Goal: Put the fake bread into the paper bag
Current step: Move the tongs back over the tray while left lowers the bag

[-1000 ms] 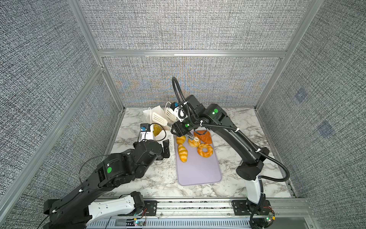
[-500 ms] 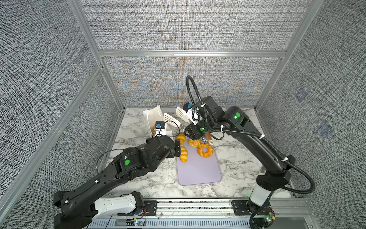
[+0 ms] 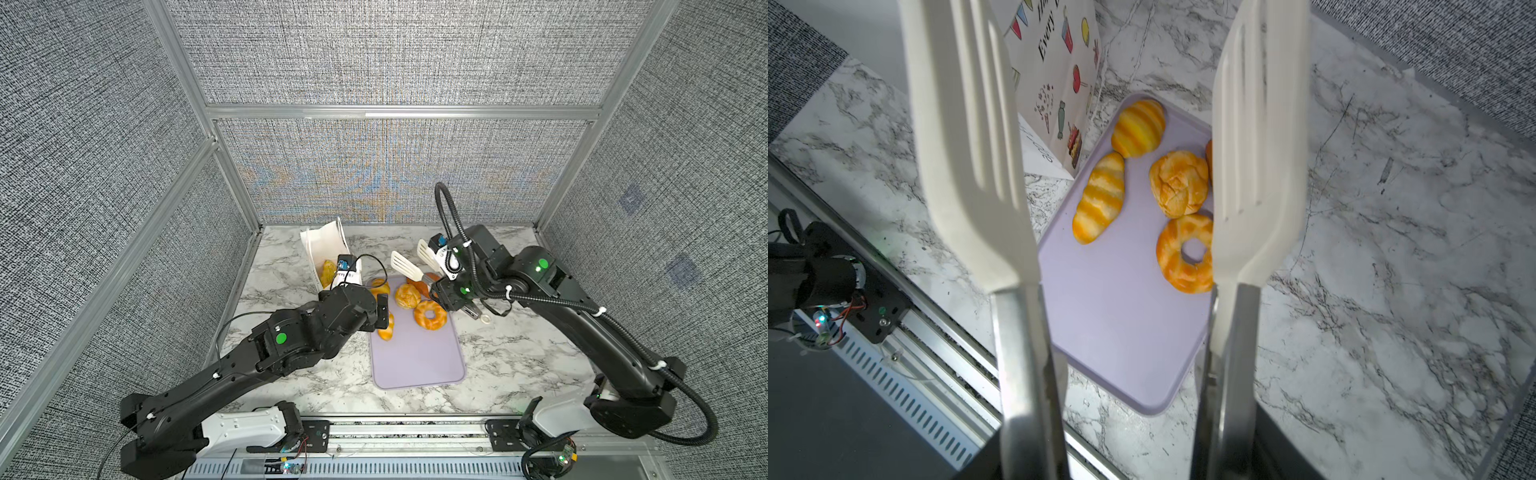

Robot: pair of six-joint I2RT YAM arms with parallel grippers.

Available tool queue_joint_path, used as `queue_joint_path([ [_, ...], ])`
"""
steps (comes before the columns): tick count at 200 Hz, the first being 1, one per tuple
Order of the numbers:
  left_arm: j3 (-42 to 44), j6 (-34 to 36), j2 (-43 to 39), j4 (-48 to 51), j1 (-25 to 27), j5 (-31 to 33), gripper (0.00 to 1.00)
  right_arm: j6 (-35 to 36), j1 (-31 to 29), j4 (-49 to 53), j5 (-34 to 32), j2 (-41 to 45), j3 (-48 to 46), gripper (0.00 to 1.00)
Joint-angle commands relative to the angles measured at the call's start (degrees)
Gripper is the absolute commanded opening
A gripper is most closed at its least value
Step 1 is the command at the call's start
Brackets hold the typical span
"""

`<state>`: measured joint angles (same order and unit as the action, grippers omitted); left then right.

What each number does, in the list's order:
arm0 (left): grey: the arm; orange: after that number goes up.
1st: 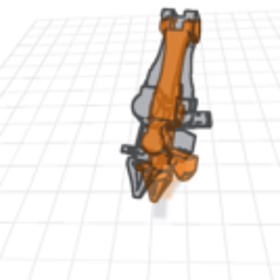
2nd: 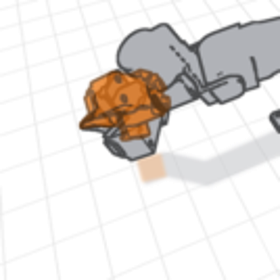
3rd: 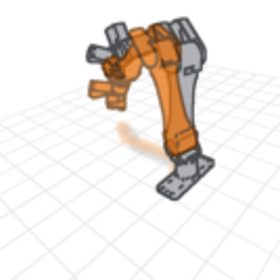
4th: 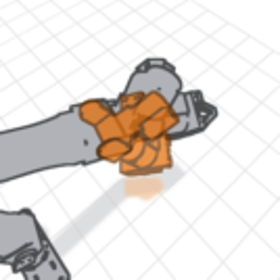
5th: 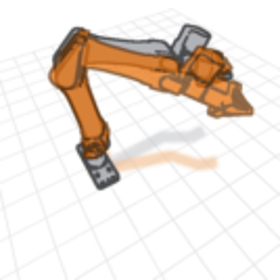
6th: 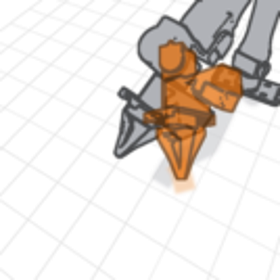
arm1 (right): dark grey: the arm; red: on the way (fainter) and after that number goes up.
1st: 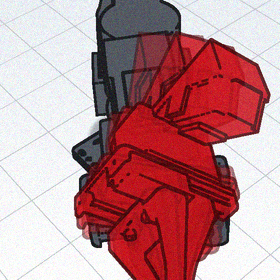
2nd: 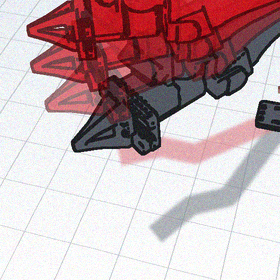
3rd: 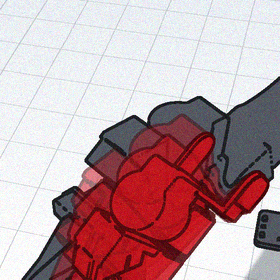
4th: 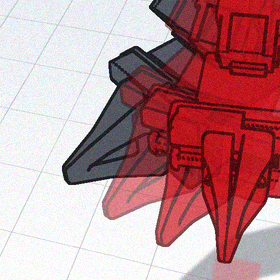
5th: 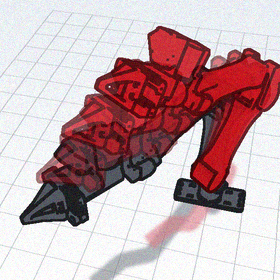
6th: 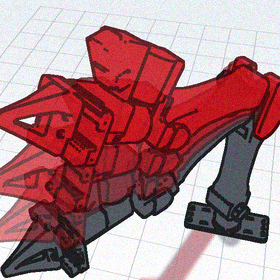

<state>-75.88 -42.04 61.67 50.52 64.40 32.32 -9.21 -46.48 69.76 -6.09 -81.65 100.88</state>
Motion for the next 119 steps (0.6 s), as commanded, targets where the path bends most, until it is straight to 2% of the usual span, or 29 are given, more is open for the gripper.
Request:
queue_joint_path([
  [1, 0.77, -0.90, 0.20, -1.72, 0.40, -0.23, 0.99, -1.97, 0.16, -1.20, -0.94, 1.72, -3.97, 0.60],
  [60, 5.29, -4.02, -0.67, -2.88, 1.83, -0.65, 0.99, -6.07, -0.06, -4.37, 2.43, 3.19, -18.02, 0.58],
  [119, 11.27, -8.12, -2.24, -4.79, 2.66, -1.64, 0.99, -7.31, -3.89, -6.90, 4.36, -3.77, -22.22, 0.58],
])
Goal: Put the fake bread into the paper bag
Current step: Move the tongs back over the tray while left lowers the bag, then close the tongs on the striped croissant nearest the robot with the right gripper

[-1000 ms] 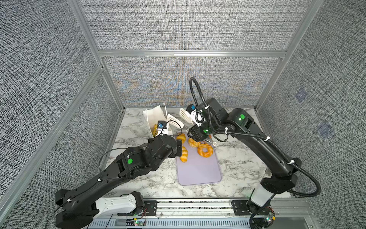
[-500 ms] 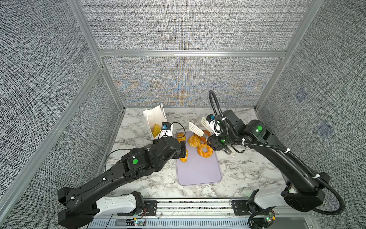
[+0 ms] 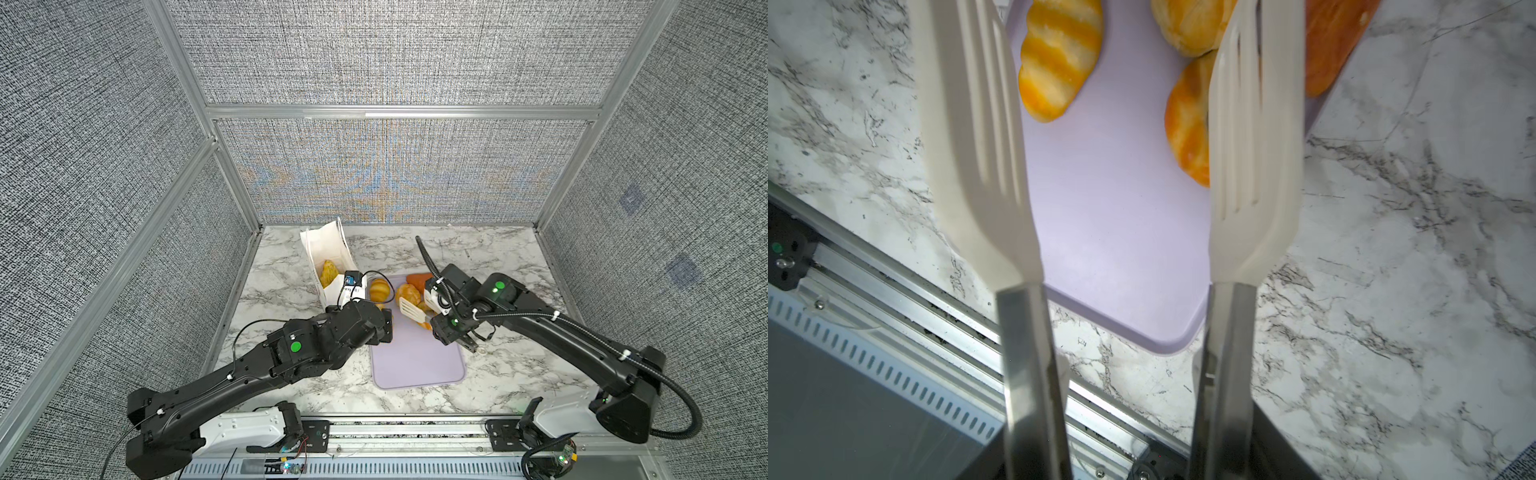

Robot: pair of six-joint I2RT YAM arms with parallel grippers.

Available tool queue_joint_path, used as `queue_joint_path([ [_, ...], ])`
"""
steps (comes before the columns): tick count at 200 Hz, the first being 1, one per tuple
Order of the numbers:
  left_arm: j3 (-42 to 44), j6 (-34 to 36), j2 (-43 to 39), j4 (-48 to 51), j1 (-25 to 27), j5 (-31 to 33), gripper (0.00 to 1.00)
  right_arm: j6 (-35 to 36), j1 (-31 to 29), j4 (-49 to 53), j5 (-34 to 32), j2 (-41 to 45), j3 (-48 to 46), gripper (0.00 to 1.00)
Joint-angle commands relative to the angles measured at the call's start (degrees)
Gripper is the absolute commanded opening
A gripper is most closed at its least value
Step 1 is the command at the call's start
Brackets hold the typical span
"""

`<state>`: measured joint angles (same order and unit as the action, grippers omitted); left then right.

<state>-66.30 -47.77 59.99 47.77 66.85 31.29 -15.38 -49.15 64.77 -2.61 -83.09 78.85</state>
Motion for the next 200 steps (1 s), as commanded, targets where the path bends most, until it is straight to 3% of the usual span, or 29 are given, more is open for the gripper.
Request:
queue_joint_path([
  [1, 1.79, -2.45, -0.56, -2.05, 0.21, -0.61, 0.99, -1.15, -1.31, -1.97, 0.87, -2.51, -0.19, 0.58],
  [108, 10.78, -8.45, -6.45, -1.17, 0.39, -0.18, 0.99, -0.18, -4.11, -4.05, 0.94, -15.41, 3.01, 0.59],
  [200, 11.77, -8.98, -7.97, 1.13, 0.47, 0.86, 0.99, 1.72, -4.28, -3.35, -1.11, -23.90, 9.15, 0.57],
])
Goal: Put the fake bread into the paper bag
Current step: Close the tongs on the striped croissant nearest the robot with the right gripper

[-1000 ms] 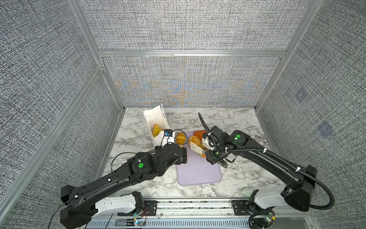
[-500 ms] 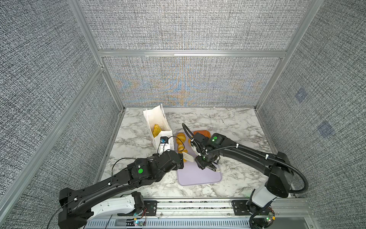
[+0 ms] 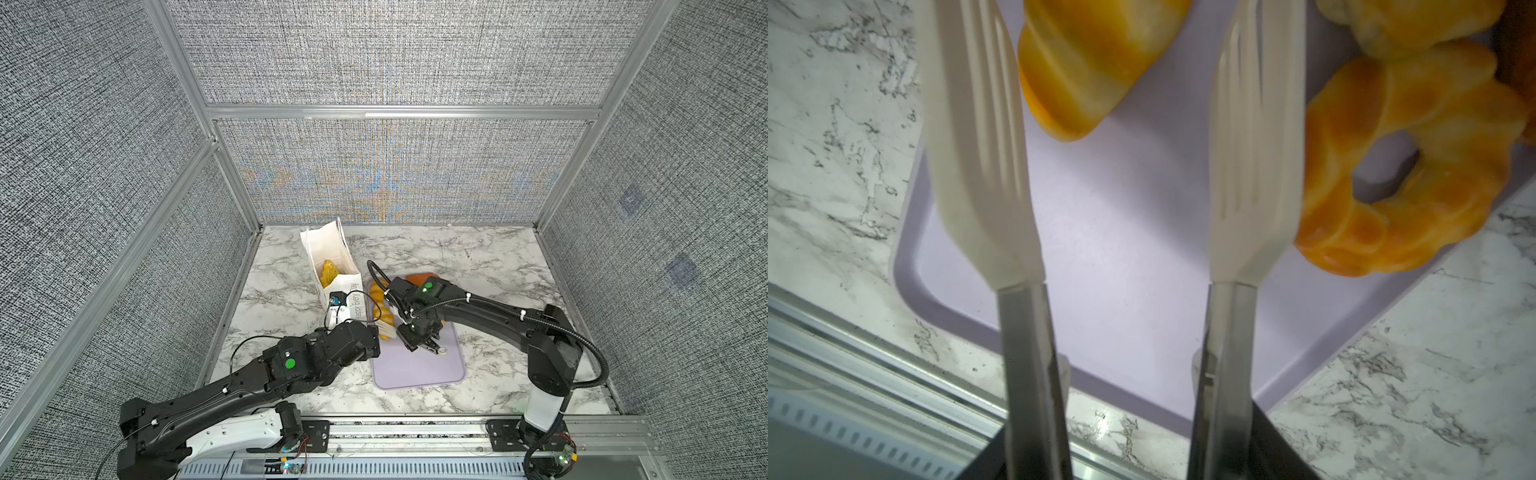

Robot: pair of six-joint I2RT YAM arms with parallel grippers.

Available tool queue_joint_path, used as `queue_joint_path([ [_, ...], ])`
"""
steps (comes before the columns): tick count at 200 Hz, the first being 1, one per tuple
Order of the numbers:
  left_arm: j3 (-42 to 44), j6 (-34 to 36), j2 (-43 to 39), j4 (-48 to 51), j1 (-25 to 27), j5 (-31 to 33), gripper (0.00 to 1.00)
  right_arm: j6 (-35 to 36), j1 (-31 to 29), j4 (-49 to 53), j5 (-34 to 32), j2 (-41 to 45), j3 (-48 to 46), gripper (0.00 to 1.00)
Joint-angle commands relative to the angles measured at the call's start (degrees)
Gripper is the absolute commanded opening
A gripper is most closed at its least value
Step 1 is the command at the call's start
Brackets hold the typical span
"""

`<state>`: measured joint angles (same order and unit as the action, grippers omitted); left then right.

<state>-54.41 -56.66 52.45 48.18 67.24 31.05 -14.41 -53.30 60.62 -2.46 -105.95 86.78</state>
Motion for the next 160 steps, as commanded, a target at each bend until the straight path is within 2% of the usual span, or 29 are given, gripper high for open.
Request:
queue_joint_path([
  [1, -0.14, -0.06, -0.42, 0.70, 0.03, 1.11, 0.99, 0.73, -0.09, 0.76, -1.34, -1.07, 1.25, 0.57],
  [55, 0.14, -0.24, -0.63, 0.68, 0.01, 1.30, 0.99, 1.96, -0.18, 1.45, -2.42, -4.13, 3.48, 0.55],
  [79, 0.04, -0.28, -0.50, 0.94, 0.02, 1.30, 0.99, 2.94, -0.14, 2.08, -2.51, -4.18, 3.09, 0.49],
  [160, -0.02, 0.06, 0.31, 0.25, 0.04, 0.93, 0.99, 8.93, 1.11, 3.39, -4.05, 4.18, -6.25, 0.45],
])
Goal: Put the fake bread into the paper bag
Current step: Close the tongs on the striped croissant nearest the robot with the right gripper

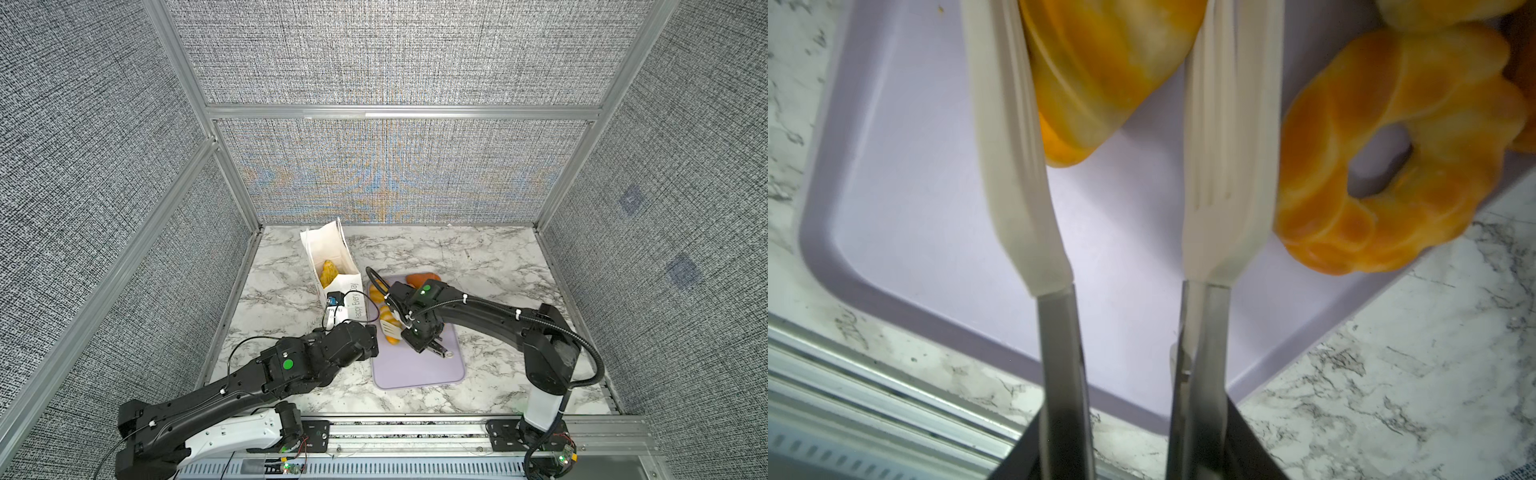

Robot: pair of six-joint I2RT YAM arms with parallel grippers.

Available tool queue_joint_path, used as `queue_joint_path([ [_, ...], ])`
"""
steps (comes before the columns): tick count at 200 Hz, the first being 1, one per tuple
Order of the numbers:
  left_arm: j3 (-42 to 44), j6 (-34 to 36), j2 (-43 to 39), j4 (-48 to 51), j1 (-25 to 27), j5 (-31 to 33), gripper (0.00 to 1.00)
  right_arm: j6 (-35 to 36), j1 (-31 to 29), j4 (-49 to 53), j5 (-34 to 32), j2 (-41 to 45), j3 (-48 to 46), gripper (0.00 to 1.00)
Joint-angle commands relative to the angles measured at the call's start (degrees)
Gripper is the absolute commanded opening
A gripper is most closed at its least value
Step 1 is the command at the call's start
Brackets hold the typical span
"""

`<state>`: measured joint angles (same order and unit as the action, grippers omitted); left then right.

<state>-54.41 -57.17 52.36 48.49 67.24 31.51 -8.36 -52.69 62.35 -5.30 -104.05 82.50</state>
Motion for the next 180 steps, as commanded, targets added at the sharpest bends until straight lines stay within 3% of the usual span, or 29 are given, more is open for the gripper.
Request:
queue_joint_path([
  [1, -0.01, 0.61, 0.43, -0.06, 0.06, 0.43, 0.99, 2.98, 0.53, 1.65, -1.21, 2.32, -2.07, 0.45],
  [47, -0.23, 1.37, 1.24, -1.30, 0.01, 0.13, 0.99, 6.74, 2.98, 1.42, -1.27, 6.62, -5.16, 0.46],
  [72, -0.41, 1.42, 1.63, -1.40, 0.04, -0.03, 0.99, 6.94, 3.38, 1.81, -1.47, 7.26, -4.43, 0.58],
  [101, -0.08, 1.17, 1.75, -1.95, 0.02, -0.30, 0.99, 5.59, 3.38, 2.68, -0.95, 7.87, -3.29, 0.62],
  [180, 0.76, 1.61, 2.13, -3.57, 0.08, -1.36, 0.99, -1.28, 1.67, 2.25, -1.18, 9.09, -6.69, 0.62],
])
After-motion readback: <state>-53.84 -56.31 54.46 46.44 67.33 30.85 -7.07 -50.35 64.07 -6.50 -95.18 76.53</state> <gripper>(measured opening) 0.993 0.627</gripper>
